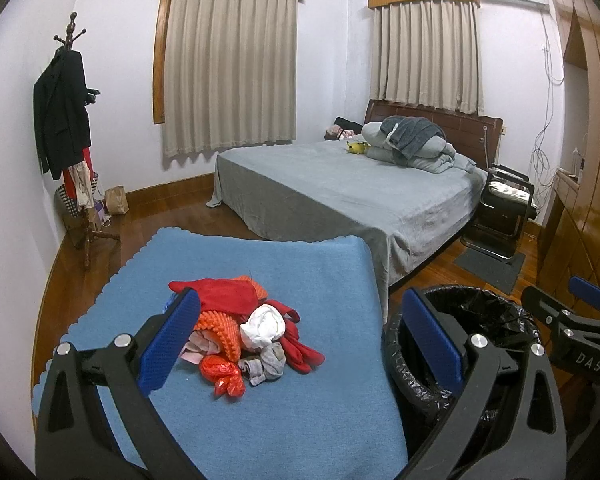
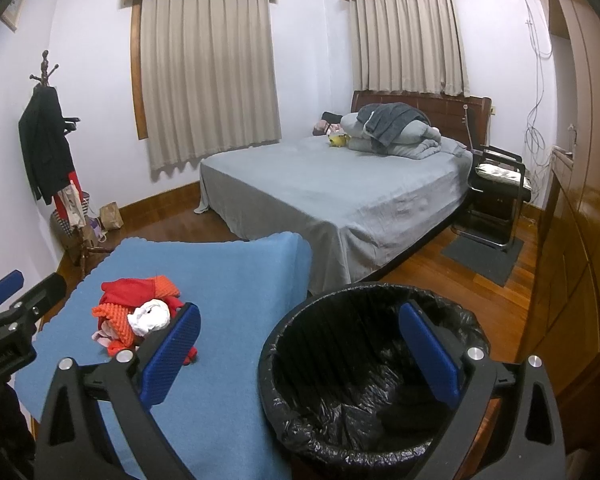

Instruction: Collect trash

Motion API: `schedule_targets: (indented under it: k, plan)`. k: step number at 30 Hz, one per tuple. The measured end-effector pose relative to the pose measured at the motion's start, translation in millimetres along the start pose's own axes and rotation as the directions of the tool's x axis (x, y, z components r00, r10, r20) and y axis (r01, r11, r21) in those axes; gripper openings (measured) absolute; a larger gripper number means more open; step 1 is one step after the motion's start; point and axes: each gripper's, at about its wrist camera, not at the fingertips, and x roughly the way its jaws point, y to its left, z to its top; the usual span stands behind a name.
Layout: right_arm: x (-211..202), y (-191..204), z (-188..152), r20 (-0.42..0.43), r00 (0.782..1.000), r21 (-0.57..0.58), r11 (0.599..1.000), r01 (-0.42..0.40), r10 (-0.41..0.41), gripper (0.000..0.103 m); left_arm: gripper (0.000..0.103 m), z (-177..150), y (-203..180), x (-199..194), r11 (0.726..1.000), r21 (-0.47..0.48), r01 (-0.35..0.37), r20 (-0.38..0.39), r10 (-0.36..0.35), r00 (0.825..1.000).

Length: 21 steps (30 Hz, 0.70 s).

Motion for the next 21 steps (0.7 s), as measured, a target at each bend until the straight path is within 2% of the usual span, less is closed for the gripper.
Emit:
schedule_targets:
  k: [21]
  plan:
    - [0.6,0.2,0.2,-0.004,1.000,0.000,1.000,0.000,0.000,0.097,0.098,-0.4,0.1,0.1,1.000,-0.002,0.000,-0.001,0.000,1.000]
